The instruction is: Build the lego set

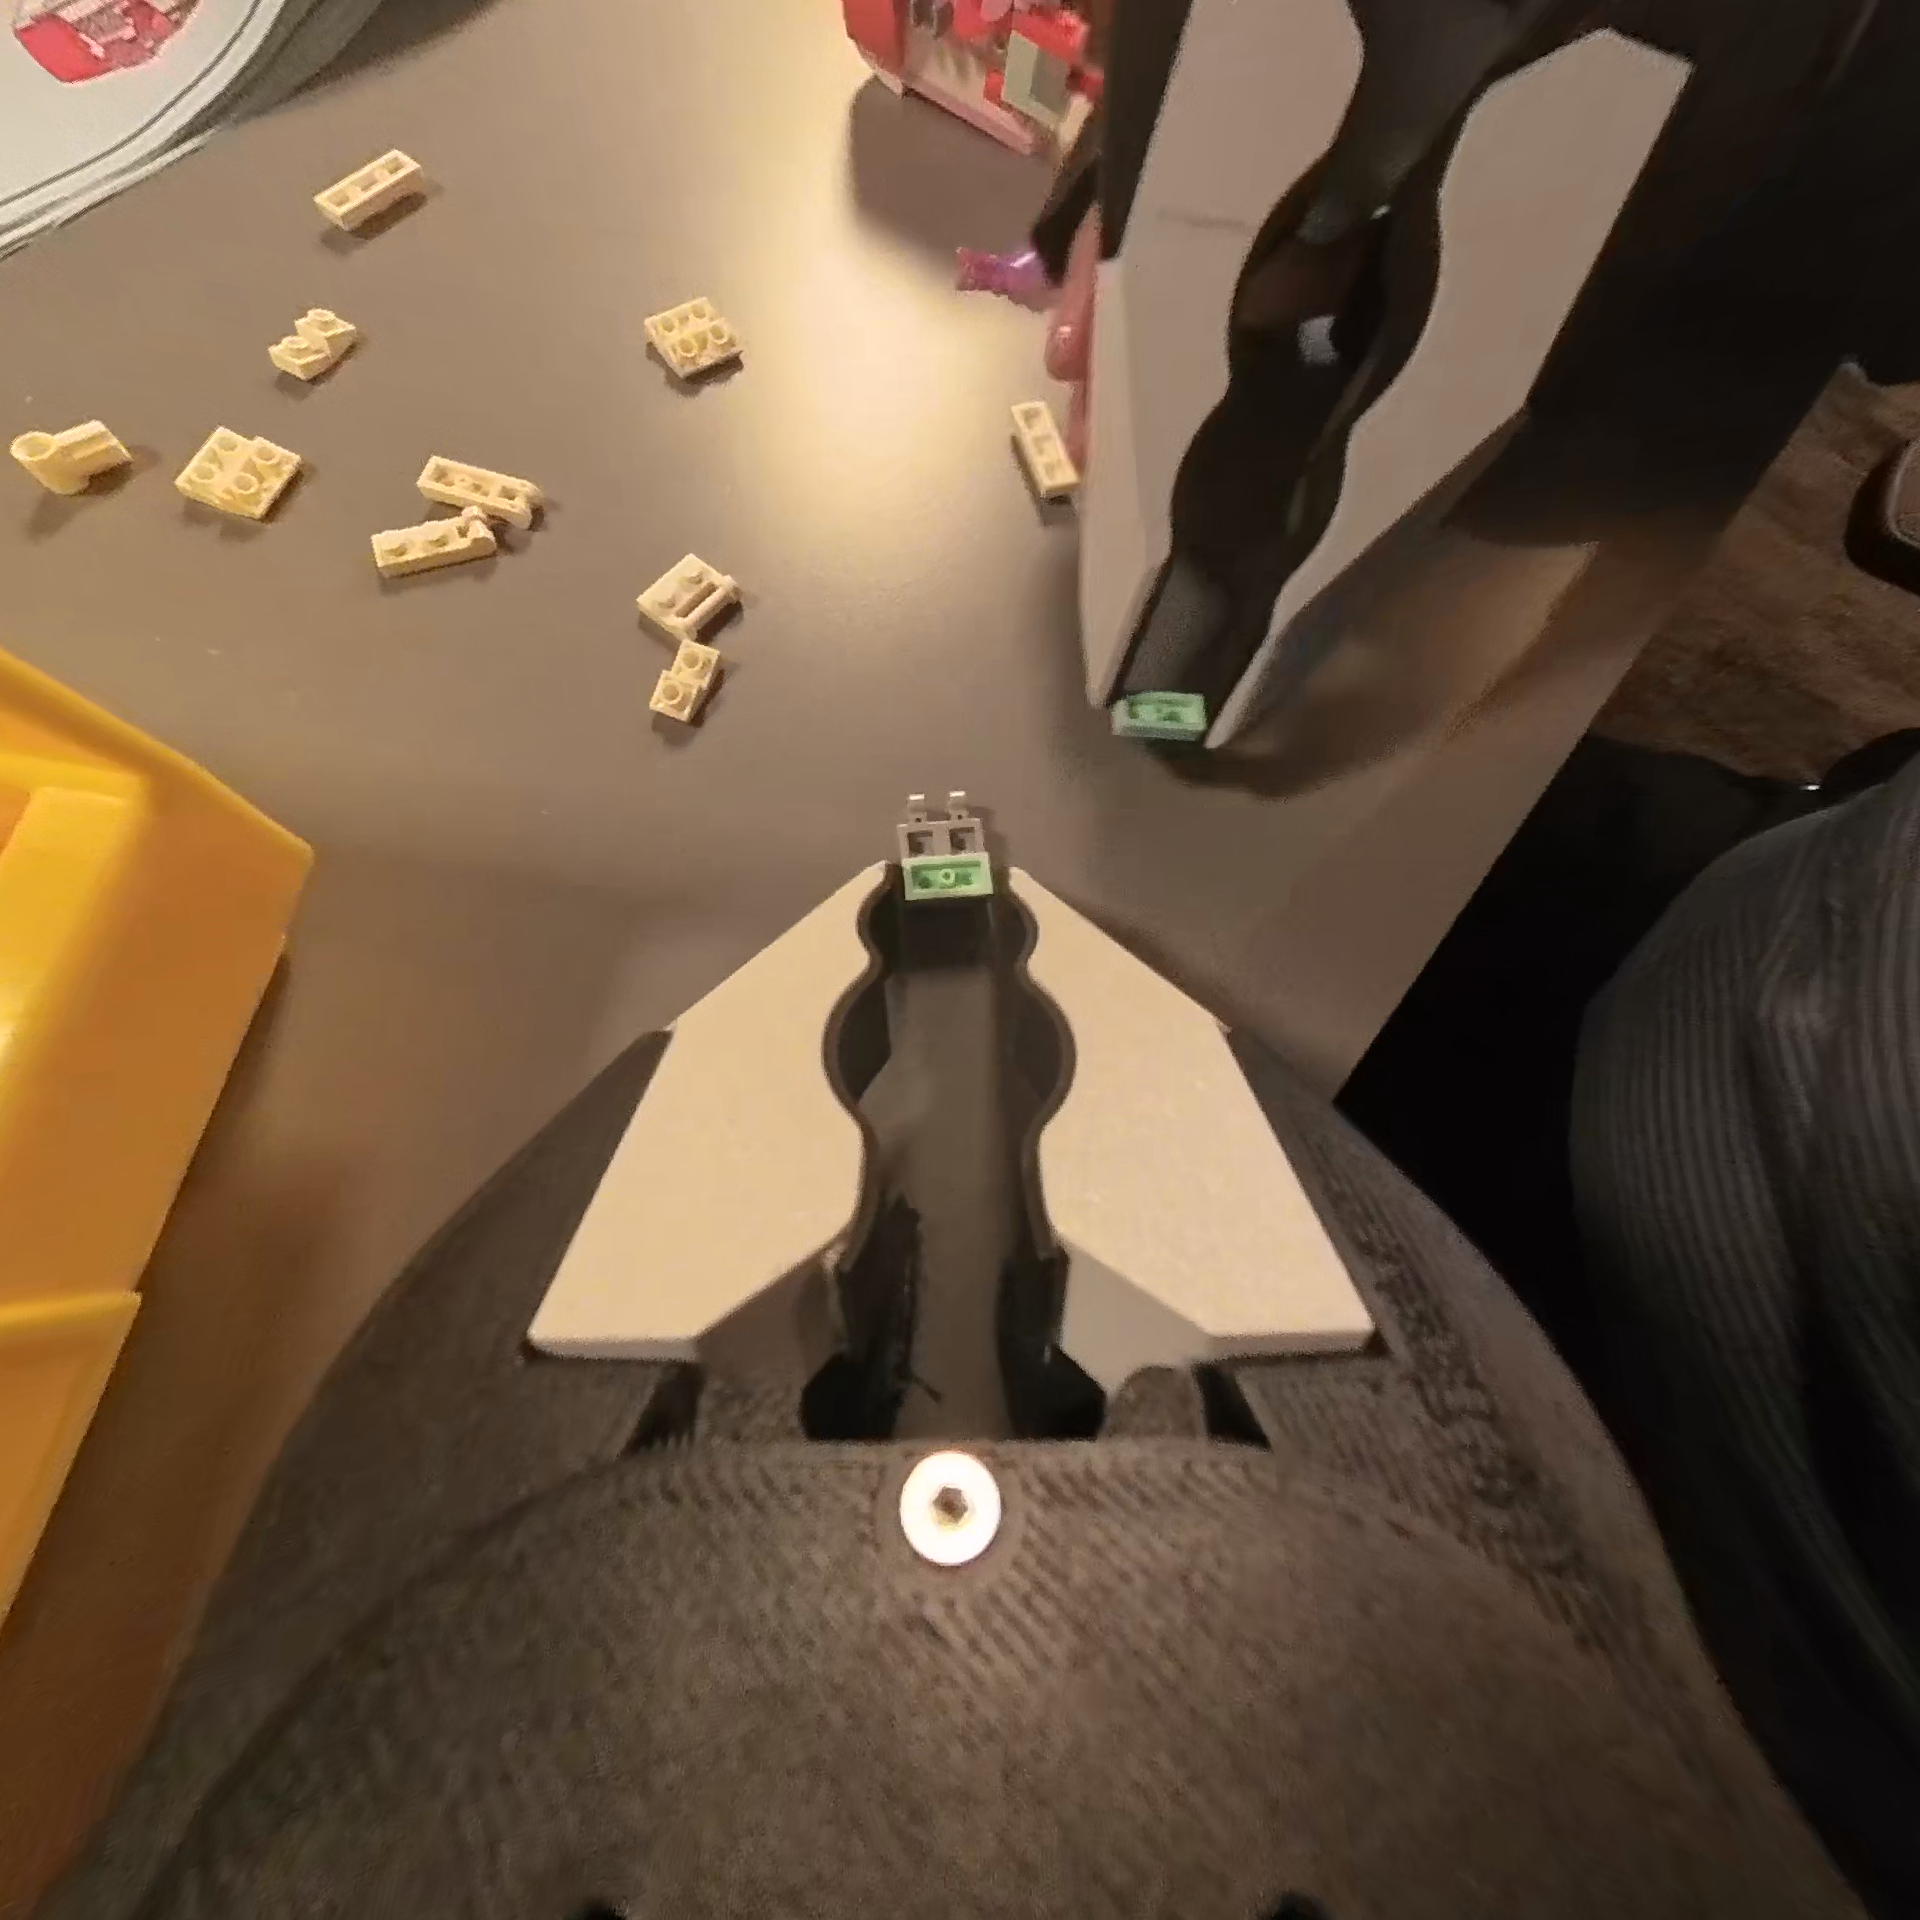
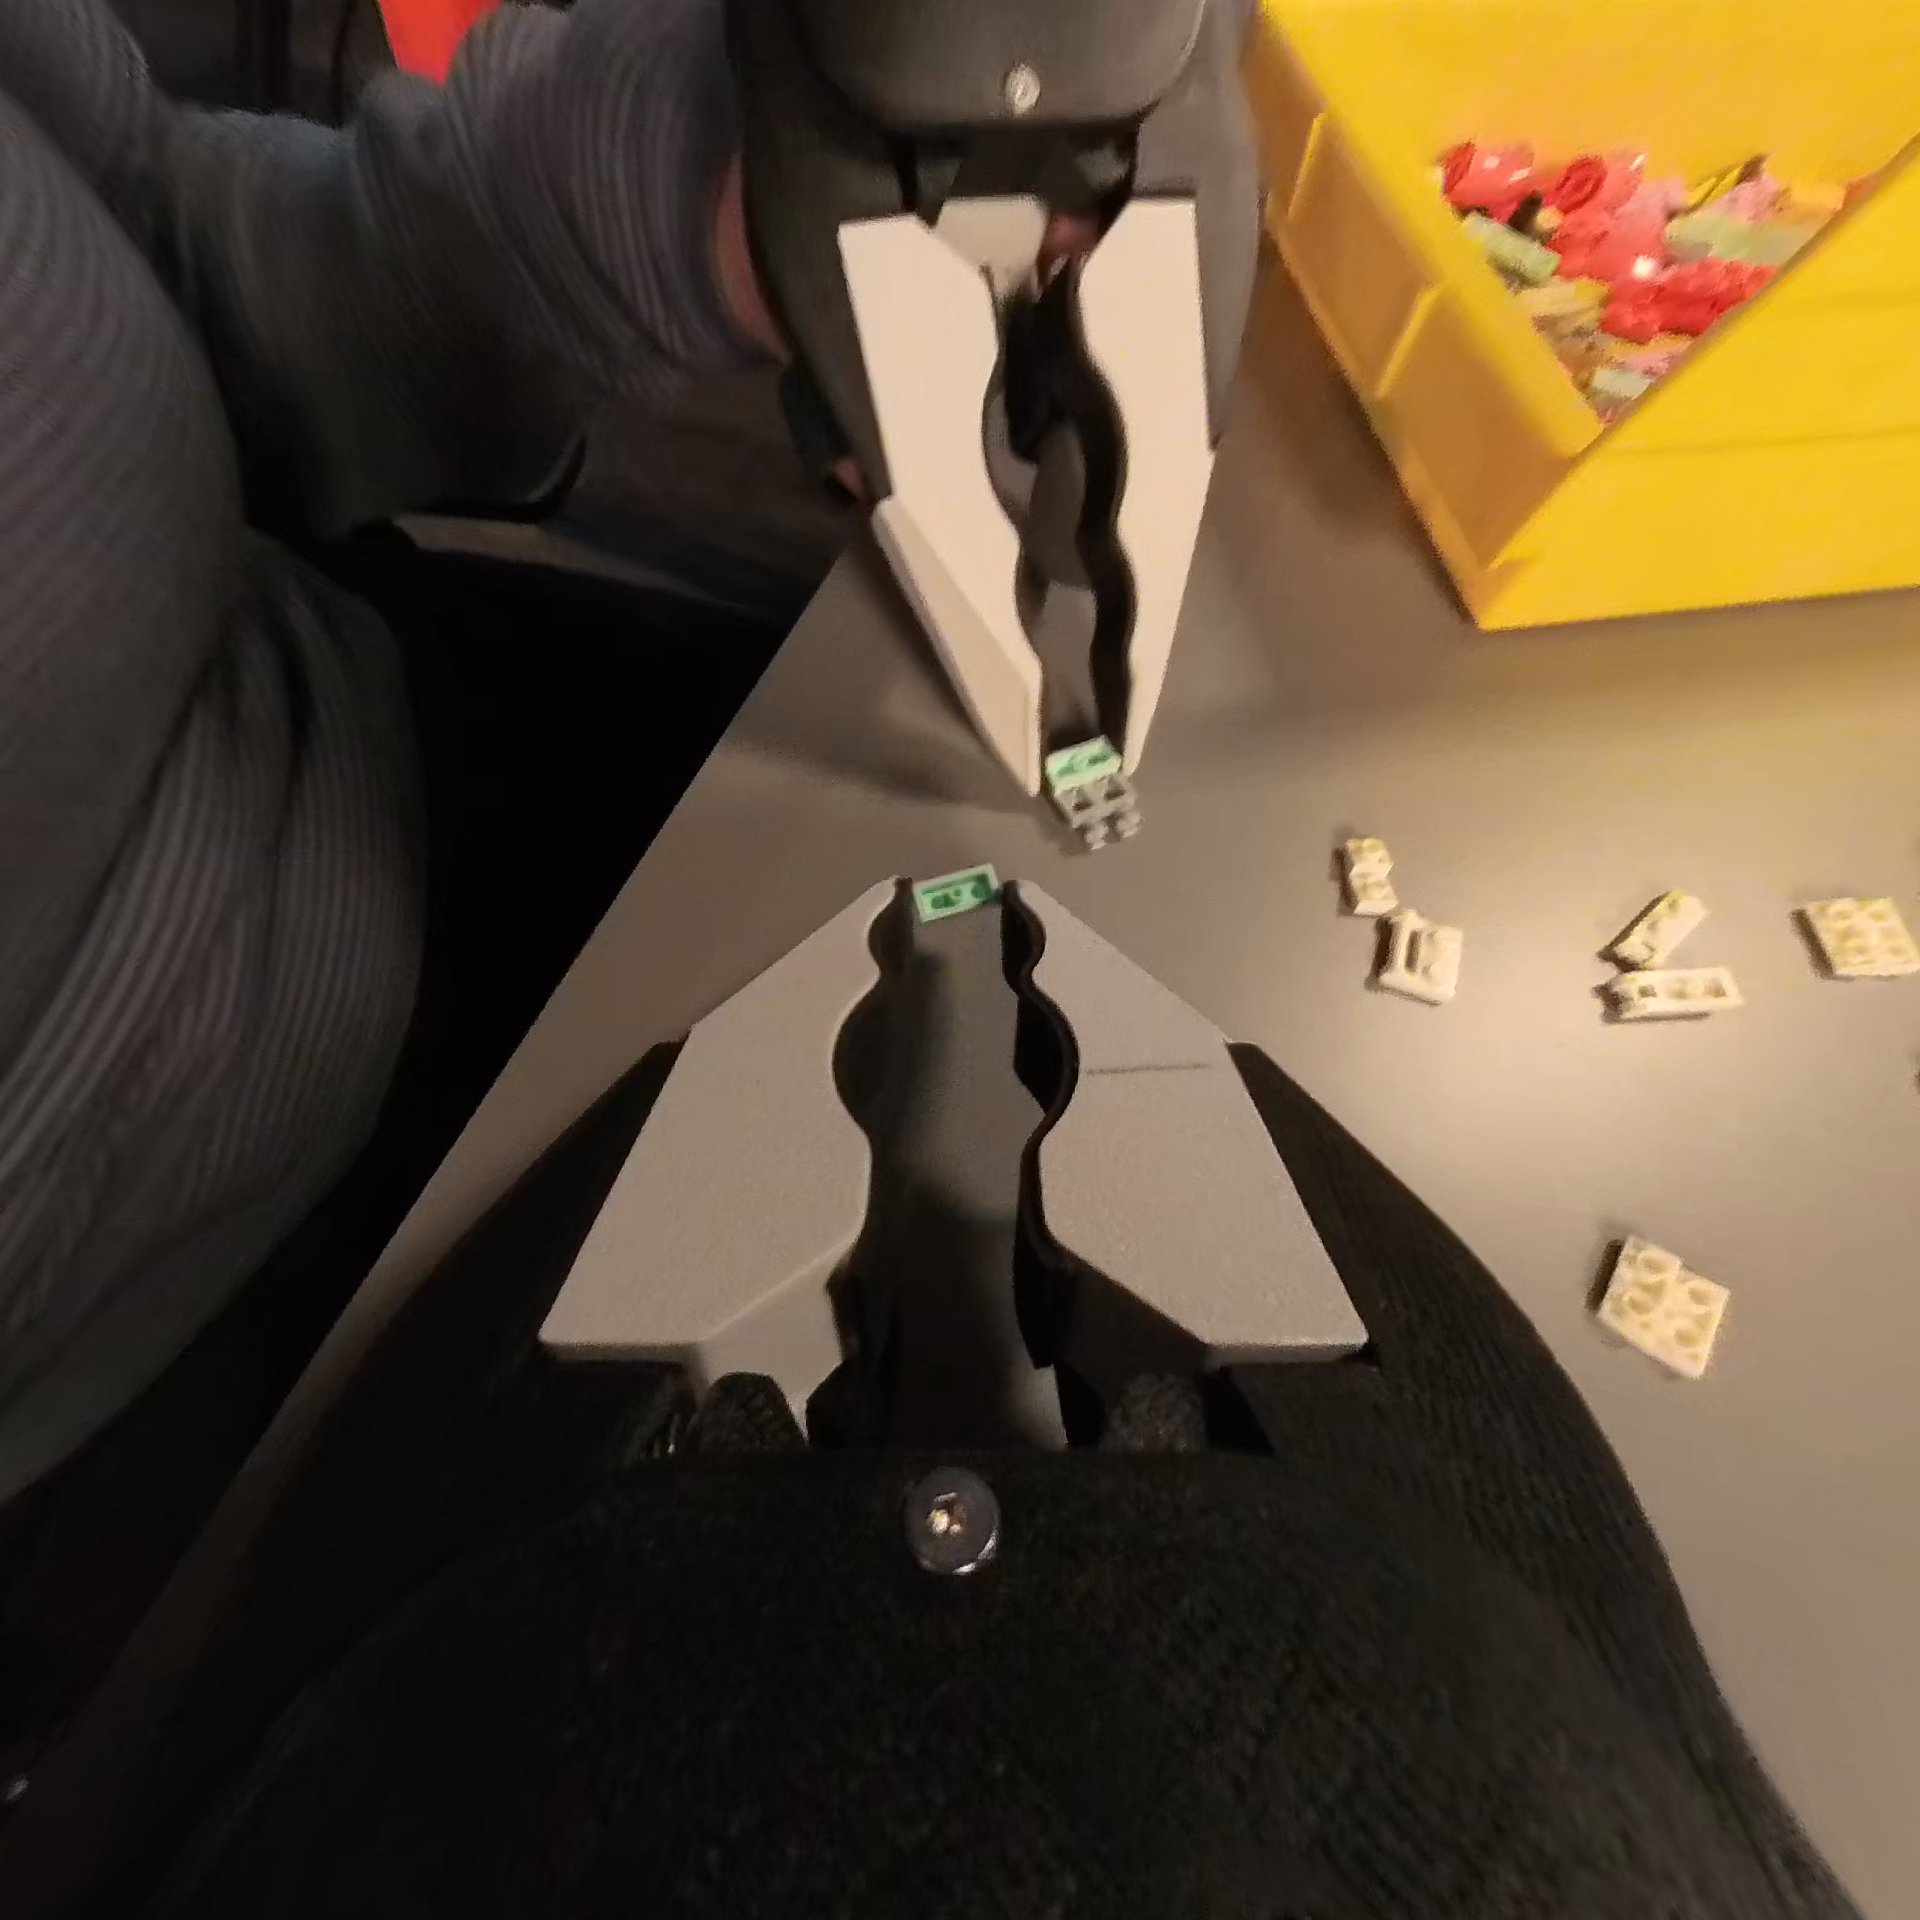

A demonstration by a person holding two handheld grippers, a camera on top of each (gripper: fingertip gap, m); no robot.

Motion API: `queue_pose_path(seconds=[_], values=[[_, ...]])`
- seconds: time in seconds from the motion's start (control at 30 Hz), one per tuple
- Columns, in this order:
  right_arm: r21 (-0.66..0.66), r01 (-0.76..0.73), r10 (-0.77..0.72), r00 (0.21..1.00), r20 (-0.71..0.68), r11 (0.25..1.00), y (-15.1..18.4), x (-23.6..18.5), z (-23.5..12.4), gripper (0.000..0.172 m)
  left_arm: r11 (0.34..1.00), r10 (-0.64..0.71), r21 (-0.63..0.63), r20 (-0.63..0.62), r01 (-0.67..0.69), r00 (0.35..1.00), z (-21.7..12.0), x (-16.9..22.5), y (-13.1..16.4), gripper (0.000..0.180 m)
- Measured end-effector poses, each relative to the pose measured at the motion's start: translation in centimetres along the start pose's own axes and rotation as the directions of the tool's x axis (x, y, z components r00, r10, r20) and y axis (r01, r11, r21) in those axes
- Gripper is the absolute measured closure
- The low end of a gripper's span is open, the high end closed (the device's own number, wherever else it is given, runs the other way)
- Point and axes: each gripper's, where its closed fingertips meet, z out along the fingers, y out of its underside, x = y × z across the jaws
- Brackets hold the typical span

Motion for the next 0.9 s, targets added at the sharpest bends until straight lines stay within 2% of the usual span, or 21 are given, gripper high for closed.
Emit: queue_pose_path(seconds=[0.23,0.47,0.9], values=[[-0.001,0.070,-0.070,0.997,-0.042,0.998,-1.2,1.6,1.8,0.156,0.999,0.053,-0.001,-0.046,-0.053,0.998,0.0,0.9,0.1,0.164],[-0.040,0.088,-0.089,0.996,-0.014,0.995,-0.9,1.8,2.5,0.156,0.997,0.076,0.006,-0.057,-0.076,0.995,0.0,1.2,0.1,0.164],[-0.040,0.053,-0.053,0.999,-0.004,0.998,-1.0,2.0,2.7,0.156,0.997,0.056,0.050,-0.069,-0.053,0.996,-0.3,1.0,-0.1,0.164]])
